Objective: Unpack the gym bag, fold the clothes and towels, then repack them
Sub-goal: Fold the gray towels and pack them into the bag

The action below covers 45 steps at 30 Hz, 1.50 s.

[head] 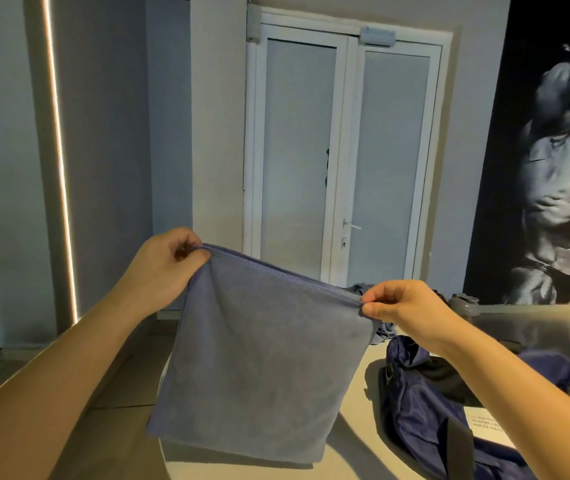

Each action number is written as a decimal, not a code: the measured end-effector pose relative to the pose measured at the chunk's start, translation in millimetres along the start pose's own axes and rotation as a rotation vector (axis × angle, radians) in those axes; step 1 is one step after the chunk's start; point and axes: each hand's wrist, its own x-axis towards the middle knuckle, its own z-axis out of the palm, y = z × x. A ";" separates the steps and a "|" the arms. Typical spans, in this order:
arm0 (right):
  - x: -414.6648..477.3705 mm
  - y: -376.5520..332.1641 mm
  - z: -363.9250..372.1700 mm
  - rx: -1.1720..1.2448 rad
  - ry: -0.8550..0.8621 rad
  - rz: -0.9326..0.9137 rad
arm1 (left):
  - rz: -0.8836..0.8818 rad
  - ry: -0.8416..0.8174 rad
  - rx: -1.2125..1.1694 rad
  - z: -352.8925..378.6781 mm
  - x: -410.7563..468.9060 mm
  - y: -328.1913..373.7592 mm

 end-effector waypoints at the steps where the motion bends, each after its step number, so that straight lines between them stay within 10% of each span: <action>1: -0.9 2.0 0.3 0.011 -0.012 0.009 | -0.001 -0.006 -0.005 0.9 0.3 -0.3; 24: -3.7 -6.2 -4.1 0.005 0.275 -0.253 | -0.096 -0.128 -0.107 -14.9 -9.5 -4.7; 36: 53.6 0.9 8.6 -0.061 0.130 0.077 | -0.395 -0.356 -0.019 16.1 28.8 -40.7; 45: 89.7 8.6 20.5 0.094 0.295 0.032 | -0.395 -0.018 -0.237 59.6 60.0 -59.6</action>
